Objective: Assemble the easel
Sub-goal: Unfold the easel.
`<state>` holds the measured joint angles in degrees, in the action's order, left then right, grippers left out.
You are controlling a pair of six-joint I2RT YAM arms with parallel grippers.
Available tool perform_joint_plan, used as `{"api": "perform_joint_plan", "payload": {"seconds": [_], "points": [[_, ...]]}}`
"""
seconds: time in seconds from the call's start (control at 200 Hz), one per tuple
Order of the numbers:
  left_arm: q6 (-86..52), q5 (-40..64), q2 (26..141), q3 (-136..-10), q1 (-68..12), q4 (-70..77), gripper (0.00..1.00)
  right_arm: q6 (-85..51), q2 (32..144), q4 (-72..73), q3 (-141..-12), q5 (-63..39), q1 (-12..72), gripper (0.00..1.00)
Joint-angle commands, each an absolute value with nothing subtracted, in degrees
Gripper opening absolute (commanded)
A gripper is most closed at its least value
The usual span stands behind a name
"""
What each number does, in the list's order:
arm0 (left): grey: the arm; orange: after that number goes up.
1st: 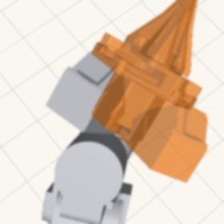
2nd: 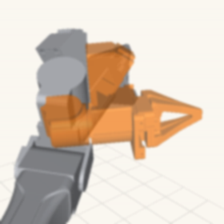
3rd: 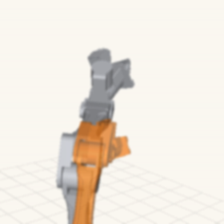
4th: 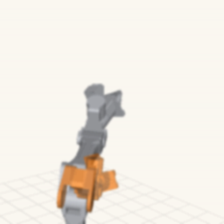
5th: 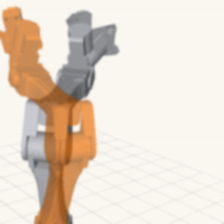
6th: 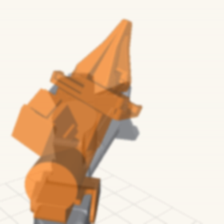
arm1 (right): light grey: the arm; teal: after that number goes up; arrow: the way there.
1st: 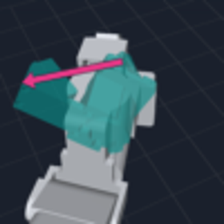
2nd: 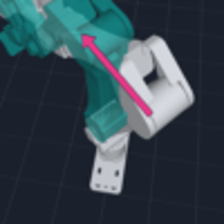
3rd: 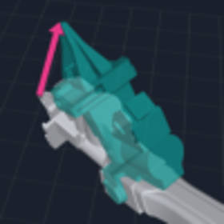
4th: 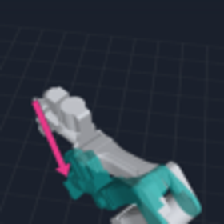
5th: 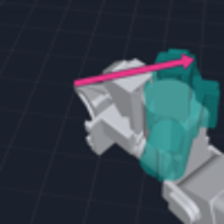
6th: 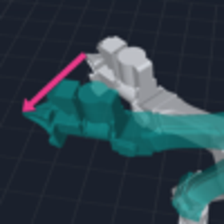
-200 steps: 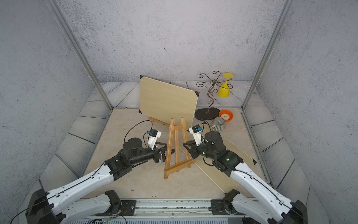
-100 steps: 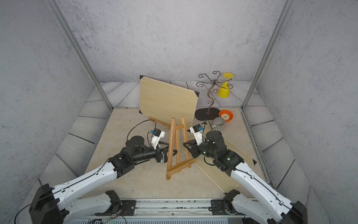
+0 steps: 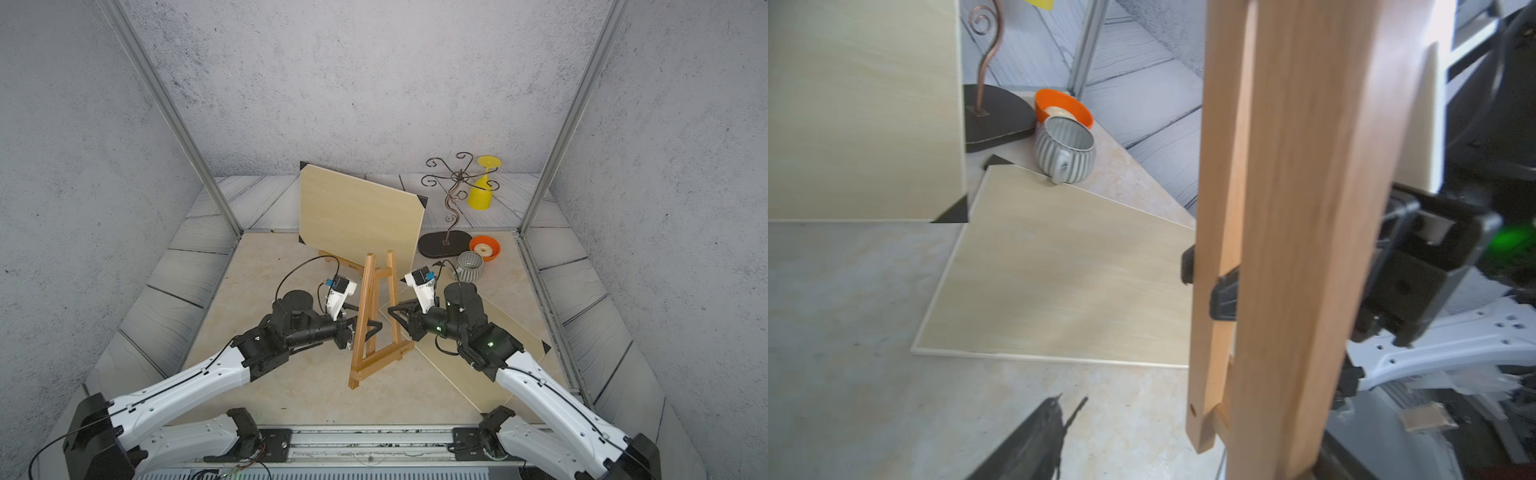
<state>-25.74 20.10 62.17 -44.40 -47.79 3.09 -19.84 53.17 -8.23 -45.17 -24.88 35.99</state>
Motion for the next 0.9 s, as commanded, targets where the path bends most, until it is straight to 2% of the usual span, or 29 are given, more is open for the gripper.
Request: {"api": "perform_joint_plan", "payload": {"seconds": [0.0,0.095,0.285,0.375,0.585,0.681,0.791,0.896], "points": [[-19.5,4.9,60.8,-46.0,-47.5,-8.1,0.78,-19.1,50.0,-9.3,-47.8,-25.8,36.6,0.00],[-18.6,-1.5,59.3,-45.3,-46.5,-8.0,0.76,-18.0,50.3,-13.6,-49.5,-25.2,36.6,0.00],[-16.9,-4.2,60.2,-45.2,-43.1,-2.1,0.74,-16.9,51.1,-17.4,-49.9,-27.8,36.6,0.00],[-17.6,-7.1,61.7,-47.7,-40.2,-4.1,0.69,-16.5,51.0,-18.9,-50.1,-26.7,36.7,0.00],[-18.2,4.9,60.5,-46.9,-37.0,-0.3,0.69,-16.5,57.4,-19.9,-53.0,-20.0,36.8,0.00],[-19.7,3.3,59.1,-46.3,-36.5,-4.6,0.73,-16.3,60.7,-16.7,-53.6,-18.9,36.9,0.00],[-22.5,5.0,55.4,-47.7,-34.5,-15.2,0.75,-17.7,63.1,-13.4,-53.7,-9.7,36.9,0.00],[-26.0,6.2,48.2,-43.4,-34.3,-14.8,0.78,-18.4,68.5,-13.5,-56.3,-0.9,37.2,0.00]]}}
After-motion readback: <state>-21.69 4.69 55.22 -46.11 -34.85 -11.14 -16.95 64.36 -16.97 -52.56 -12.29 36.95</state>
